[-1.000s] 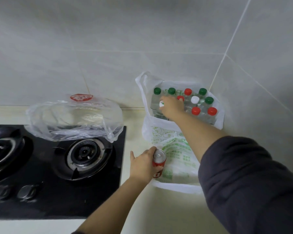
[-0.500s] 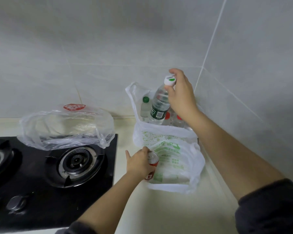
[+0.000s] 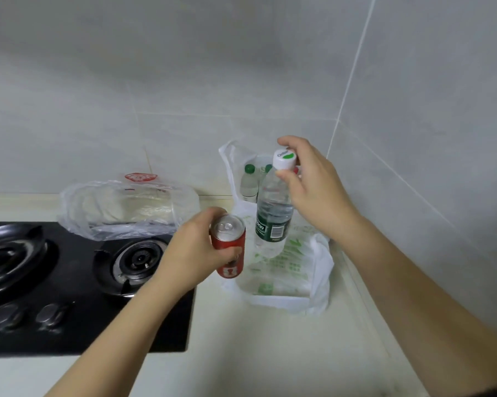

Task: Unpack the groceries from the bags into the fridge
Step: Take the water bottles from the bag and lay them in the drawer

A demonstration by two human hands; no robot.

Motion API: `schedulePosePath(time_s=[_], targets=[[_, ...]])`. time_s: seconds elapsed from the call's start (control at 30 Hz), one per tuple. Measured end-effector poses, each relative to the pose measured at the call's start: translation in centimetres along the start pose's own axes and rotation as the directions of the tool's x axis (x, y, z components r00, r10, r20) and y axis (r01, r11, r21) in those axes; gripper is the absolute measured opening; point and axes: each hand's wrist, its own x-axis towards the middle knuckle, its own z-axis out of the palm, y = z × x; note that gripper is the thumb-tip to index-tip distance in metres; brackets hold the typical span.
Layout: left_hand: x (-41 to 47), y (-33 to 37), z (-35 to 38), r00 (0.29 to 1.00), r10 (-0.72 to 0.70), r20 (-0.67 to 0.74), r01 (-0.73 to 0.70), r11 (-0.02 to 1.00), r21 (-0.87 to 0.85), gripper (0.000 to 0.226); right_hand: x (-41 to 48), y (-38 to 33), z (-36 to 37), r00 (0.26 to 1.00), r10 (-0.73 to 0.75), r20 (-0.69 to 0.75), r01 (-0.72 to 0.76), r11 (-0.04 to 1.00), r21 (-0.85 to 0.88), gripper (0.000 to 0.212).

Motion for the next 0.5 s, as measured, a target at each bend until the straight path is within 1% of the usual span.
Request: schedulePosePath(time_s=[0.13,0.23,0.37,0.5], targets=[[-3.3,-2.0,-0.5,0.996,-0.088,0.0,0.088,0.996,0.034,0.058,-3.3,-0.3,2.1,0.993,-0.002,0.116,-0.007,0.997,0.079,0.046],[-5.7,-4.4,0.6,0.986,-0.165,0.014,0.165,0.986,0.018,0.055,-5.6,0.0,4.5,0.975,0.02,0.222,-0.049,0.991,0.128,0.047],[-8.0,-6.7,2.5,0.966,-0.259,0.024,0.259,0.966,0.007,0.053,-8.9,1.2,8.0,0.947,0.037,0.32,-0.079,0.99,0.119,0.049],[-9.4,-8.1,4.4,0.949,-0.313,0.044,0.315,0.949,-0.029,0.053,-11.4,2.6,10.2,0.929,0.057,0.366,-0.097,0.991,0.091,0.05]])
